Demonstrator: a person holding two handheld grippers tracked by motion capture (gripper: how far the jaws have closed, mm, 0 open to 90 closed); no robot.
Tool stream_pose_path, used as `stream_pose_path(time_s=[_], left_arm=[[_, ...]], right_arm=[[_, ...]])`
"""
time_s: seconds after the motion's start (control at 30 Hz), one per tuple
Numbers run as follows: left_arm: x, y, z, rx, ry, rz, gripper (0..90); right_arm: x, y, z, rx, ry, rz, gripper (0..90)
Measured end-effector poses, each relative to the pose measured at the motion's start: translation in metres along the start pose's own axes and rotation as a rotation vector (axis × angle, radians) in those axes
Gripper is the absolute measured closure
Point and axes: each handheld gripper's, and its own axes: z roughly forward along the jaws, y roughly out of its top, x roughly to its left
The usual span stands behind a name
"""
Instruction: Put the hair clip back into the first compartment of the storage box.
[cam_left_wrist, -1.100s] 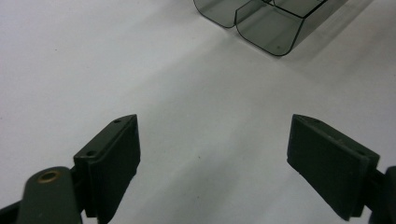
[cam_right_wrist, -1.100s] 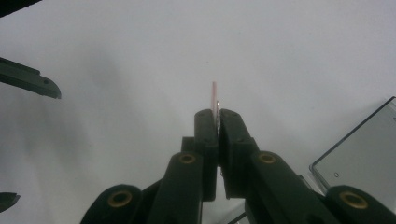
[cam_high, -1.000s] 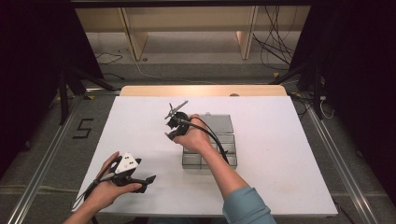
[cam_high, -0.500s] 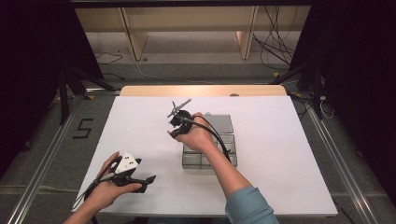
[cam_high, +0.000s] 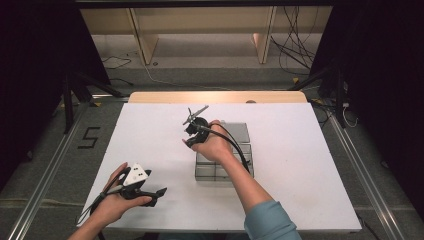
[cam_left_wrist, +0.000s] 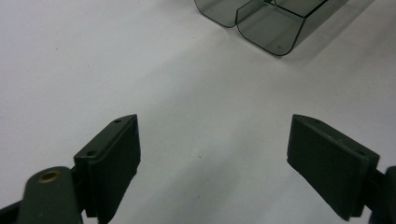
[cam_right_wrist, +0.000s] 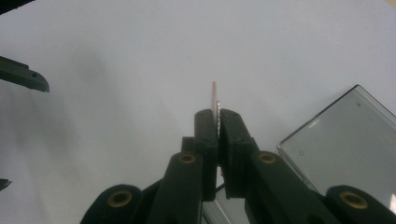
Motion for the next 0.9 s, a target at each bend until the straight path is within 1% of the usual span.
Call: stream_pose_path(time_s=[0.57, 0.63, 0.73, 0.9], left_arm=[[0.0000, 0.0000, 0.0000, 0.002, -0.001, 0.002, 17.0], [0.0000, 0.0000, 0.0000, 0.002, -0.001, 0.002, 17.0], [-0.0002, 0.0000, 0.0001, 0.002, -0.001, 0.002, 17.0], [-0.0004, 0.0000, 0.0000, 0.001, -0.002, 0.000, 17.0]], right_arm=[[-0.0060, -0.0059, -0.0042, -0.001, -0.011, 0.023, 87.1], [-0.0068, -0.0065, -0.0047, -0.003, -0.014, 0.019, 87.1], [-0.0068, -0.0070, -0.0058, 0.000, -0.012, 0.029, 87.1], [-0.0077, -0.0080, -0.0061, 0.002, -0.016, 0.026, 87.1]])
